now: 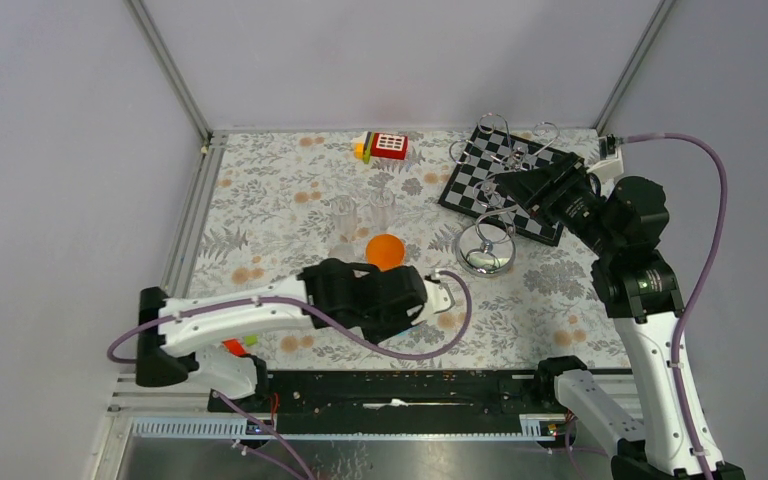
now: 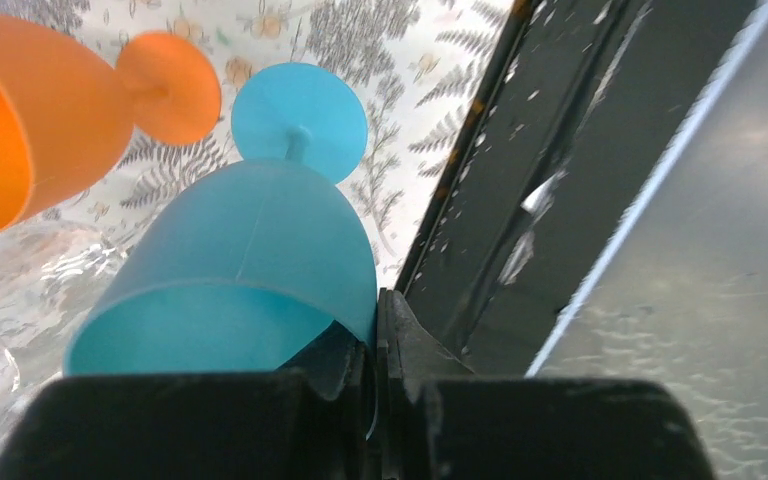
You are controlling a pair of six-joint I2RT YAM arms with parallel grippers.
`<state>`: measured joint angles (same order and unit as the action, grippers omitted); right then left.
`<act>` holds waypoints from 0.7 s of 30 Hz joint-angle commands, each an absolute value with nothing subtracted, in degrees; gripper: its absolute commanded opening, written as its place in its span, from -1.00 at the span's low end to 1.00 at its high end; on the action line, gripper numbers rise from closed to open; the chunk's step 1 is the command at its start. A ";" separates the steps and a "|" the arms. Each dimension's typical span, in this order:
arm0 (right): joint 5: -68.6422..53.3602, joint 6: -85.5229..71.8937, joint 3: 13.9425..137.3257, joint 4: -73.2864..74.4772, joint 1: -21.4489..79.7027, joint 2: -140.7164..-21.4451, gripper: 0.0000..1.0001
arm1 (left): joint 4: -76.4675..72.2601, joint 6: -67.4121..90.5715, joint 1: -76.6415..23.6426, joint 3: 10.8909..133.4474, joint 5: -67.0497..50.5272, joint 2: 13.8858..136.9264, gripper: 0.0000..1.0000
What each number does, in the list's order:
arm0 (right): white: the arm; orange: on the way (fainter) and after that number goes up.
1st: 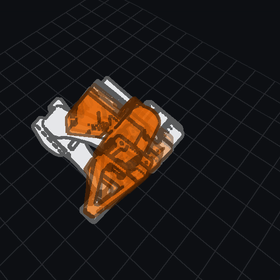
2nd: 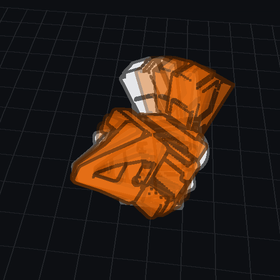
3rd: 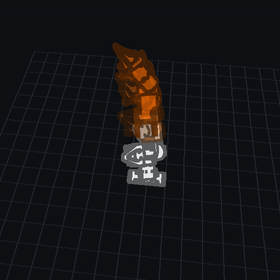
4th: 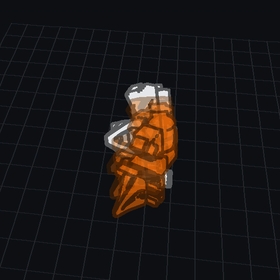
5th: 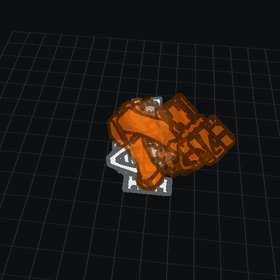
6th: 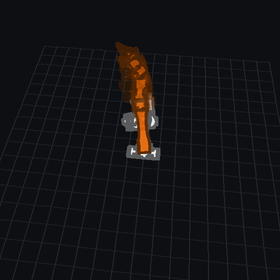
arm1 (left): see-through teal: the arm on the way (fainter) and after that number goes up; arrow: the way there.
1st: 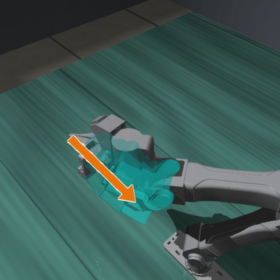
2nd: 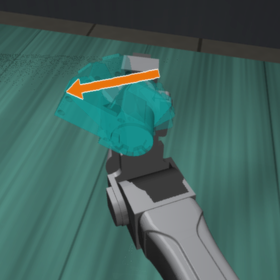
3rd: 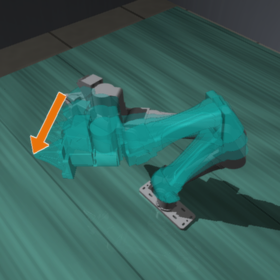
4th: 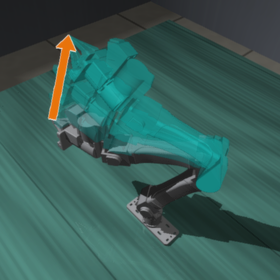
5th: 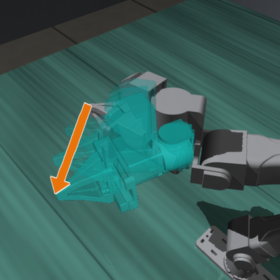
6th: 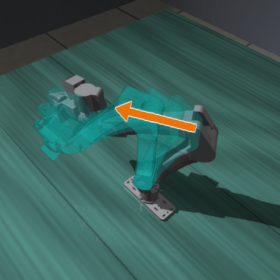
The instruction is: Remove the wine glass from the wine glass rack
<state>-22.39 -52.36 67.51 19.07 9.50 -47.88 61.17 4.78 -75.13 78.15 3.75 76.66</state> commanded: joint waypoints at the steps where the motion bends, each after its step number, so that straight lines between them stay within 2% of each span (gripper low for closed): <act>1: -21.30 -50.99 68.12 18.73 9.64 -46.93 -0.01 | 67.96 2.46 -76.89 81.44 13.12 81.62 -1.00; 8: -19.87 -49.94 68.38 20.36 9.25 -45.95 -0.01 | 67.34 0.85 -77.08 80.86 8.66 84.57 -1.00; 9: -19.67 -49.92 68.38 20.43 9.28 -45.89 -0.01 | 62.90 0.55 -77.08 80.84 8.28 84.82 -1.00; 10: -19.52 -49.85 68.38 20.47 9.23 -45.78 -0.01 | 66.29 0.45 -77.08 80.93 7.79 85.00 -1.00; 21: -19.25 -49.84 67.87 20.49 9.08 -45.11 0.00 | 64.80 -2.89 -77.08 83.24 5.05 89.65 -1.00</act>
